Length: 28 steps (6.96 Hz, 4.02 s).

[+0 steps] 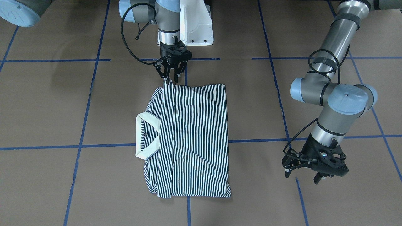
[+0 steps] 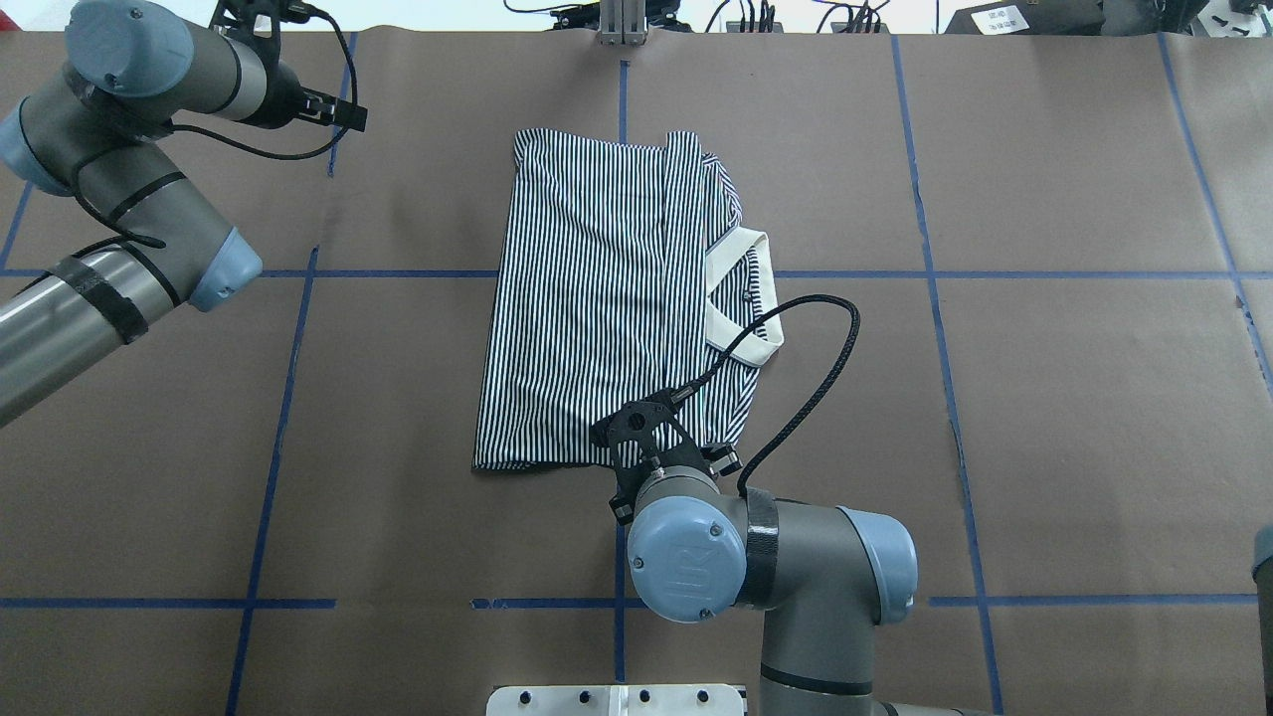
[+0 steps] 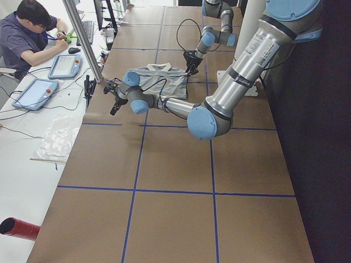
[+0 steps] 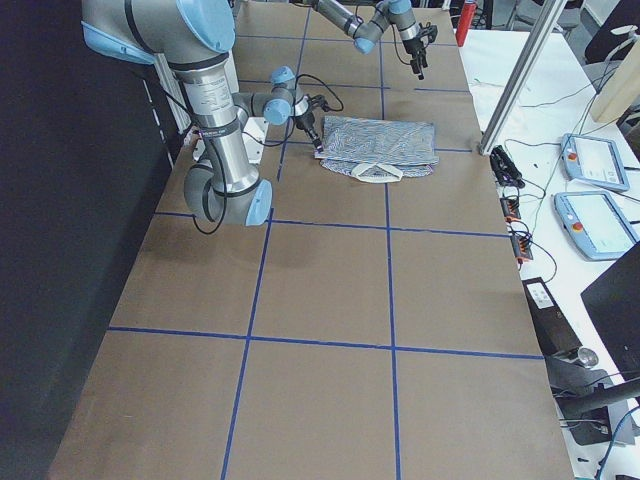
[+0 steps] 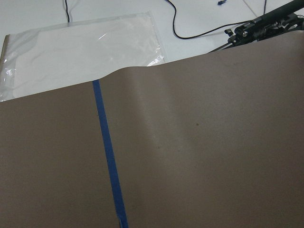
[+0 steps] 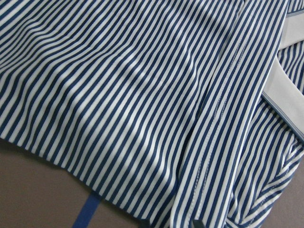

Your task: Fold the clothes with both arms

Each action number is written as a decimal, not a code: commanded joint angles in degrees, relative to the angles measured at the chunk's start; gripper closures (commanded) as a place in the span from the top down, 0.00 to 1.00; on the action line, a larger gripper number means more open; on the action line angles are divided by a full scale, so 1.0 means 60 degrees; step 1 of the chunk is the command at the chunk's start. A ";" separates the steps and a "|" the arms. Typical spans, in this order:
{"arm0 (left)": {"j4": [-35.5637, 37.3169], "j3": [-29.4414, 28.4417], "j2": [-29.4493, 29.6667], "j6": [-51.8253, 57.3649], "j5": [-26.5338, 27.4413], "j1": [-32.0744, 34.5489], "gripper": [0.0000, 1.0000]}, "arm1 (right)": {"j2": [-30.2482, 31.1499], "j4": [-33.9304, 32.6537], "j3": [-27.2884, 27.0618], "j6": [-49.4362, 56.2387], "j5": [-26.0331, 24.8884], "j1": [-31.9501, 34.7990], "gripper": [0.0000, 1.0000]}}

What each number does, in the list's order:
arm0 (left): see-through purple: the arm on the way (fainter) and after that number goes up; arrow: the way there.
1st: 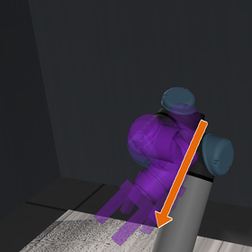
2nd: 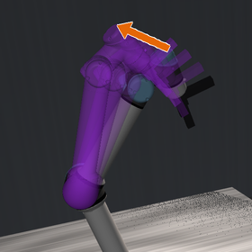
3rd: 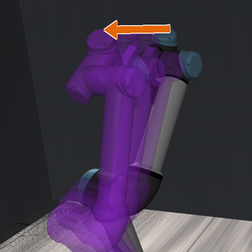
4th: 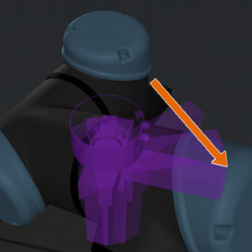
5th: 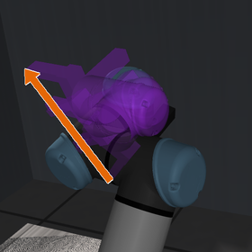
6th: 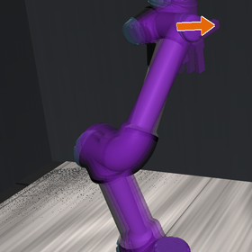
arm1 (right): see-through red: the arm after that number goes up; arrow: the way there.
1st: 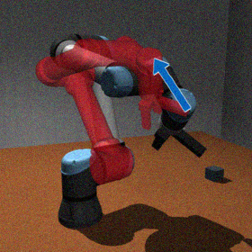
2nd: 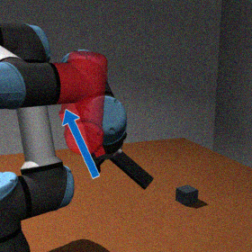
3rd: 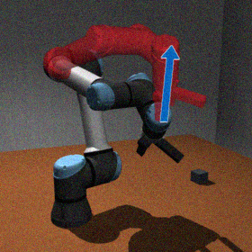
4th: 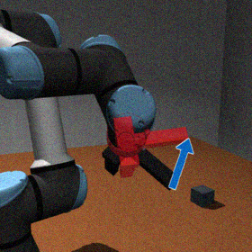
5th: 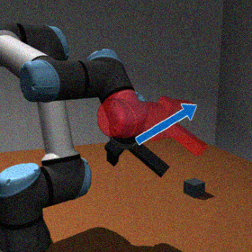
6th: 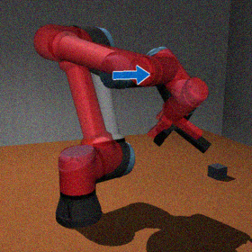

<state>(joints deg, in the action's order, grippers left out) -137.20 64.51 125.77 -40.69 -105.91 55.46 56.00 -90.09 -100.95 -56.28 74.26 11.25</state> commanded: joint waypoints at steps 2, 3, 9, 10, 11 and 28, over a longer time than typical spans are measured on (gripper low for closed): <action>0.0000 0.0000 0.0000 0.0000 0.0000 -0.0015 1.00 | 0.0113 -0.0014 -0.0050 0.0020 0.0016 0.0015 0.24; 0.0000 0.0000 0.0000 0.0000 0.0000 -0.0015 1.00 | 0.0129 -0.0029 -0.0050 0.0020 0.0001 0.0029 0.21; 0.0000 0.0146 0.0000 -0.0174 0.0000 -0.0190 1.00 | 0.1677 -0.0044 -0.1512 -0.0169 -0.0057 0.0176 0.00; -0.0015 0.0190 0.0000 -0.0176 0.0000 -0.0205 1.00 | 0.1986 -0.0029 -0.1660 -0.0475 -0.0057 0.0147 0.00; -0.0015 0.0190 -0.0015 -0.0176 0.0000 -0.0220 1.00 | 0.2134 -0.0029 -0.1647 -0.0841 -0.0101 -0.0013 0.00; -0.0015 0.0176 -0.0015 -0.0190 0.0000 -0.0337 1.00 | 0.0086 -0.0073 0.0549 -0.0376 0.0382 0.1216 0.46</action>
<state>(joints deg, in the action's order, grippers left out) -137.28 65.61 125.68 -41.79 -105.91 53.53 57.38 -90.53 -98.91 -58.50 76.55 18.59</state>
